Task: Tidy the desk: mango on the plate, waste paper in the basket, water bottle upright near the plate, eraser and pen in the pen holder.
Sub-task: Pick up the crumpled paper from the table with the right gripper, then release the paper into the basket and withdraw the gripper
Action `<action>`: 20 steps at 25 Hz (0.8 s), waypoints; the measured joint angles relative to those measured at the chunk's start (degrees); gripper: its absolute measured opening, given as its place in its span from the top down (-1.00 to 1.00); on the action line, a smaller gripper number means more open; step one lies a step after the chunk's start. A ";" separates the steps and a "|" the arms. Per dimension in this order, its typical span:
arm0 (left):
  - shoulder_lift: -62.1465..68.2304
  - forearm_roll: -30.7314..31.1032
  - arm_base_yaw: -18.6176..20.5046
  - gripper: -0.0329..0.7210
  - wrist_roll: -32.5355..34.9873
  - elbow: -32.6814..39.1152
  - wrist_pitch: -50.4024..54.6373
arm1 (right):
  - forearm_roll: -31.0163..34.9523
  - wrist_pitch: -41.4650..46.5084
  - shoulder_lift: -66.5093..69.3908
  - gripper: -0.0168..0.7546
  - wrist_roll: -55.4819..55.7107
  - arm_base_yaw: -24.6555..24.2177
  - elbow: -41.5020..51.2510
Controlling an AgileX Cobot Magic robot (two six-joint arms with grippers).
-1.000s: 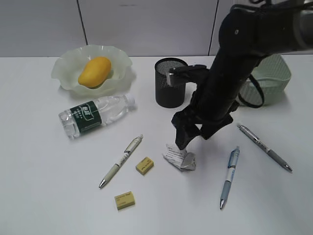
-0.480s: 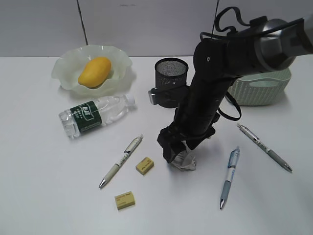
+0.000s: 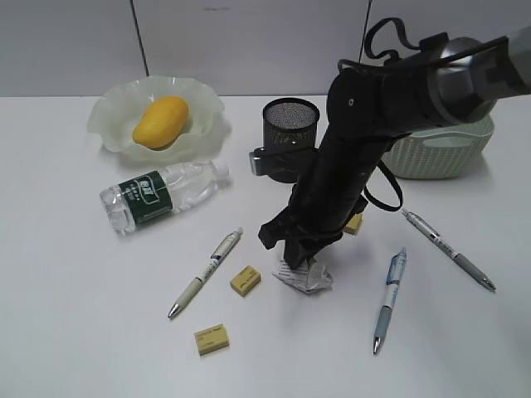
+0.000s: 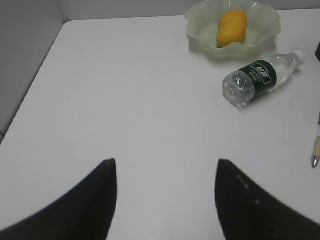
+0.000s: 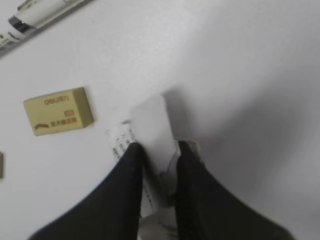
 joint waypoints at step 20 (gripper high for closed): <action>0.00 0.00 0.00 -0.25 0.00 0.00 0.00 | -1.51 18.56 -9.25 0.92 5.49 -1.53 -15.65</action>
